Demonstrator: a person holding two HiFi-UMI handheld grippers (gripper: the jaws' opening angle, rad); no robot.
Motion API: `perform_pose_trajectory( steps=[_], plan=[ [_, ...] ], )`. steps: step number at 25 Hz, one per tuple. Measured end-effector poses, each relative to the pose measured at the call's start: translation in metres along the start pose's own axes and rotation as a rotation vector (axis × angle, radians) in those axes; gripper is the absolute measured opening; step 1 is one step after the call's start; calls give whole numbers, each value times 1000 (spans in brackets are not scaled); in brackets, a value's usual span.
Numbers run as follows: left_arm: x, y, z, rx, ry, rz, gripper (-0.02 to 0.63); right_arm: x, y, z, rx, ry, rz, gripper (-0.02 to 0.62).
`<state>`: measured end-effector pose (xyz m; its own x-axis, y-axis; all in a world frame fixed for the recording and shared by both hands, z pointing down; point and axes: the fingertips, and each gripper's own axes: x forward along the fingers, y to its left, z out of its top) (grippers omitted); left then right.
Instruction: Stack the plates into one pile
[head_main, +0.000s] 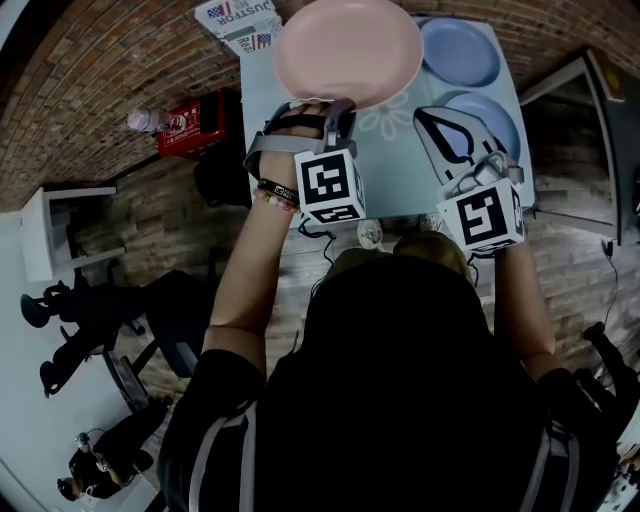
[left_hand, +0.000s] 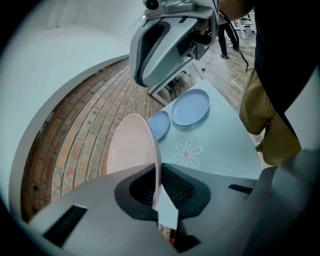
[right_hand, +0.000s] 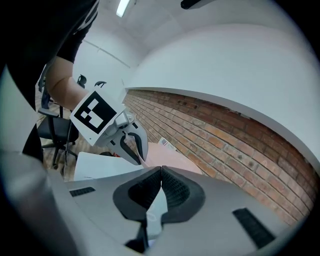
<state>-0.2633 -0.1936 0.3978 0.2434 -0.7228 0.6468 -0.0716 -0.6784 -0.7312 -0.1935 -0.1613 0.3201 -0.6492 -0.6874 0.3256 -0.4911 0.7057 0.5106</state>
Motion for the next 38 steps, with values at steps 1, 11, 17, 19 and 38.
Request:
perform_pose_trajectory(
  steps=[1, 11, 17, 19, 38],
  plan=[
    [3, -2, 10, 7, -8, -7, 37, -5, -5, -4, 5, 3, -7, 34],
    [39, -24, 119, 46, -56, -72, 40, -72, -69, -68, 47, 31, -65, 34],
    [57, -45, 182, 59, -69, -120, 40, -112, -96, -108, 56, 54, -74, 34],
    [61, -50, 199, 59, -67, -133, 40, -123, -105, -118, 68, 49, -79, 34],
    [111, -129, 309, -6, -20, -247, 41, -196, -150, -206, 93, 26, -34, 34]
  ],
)
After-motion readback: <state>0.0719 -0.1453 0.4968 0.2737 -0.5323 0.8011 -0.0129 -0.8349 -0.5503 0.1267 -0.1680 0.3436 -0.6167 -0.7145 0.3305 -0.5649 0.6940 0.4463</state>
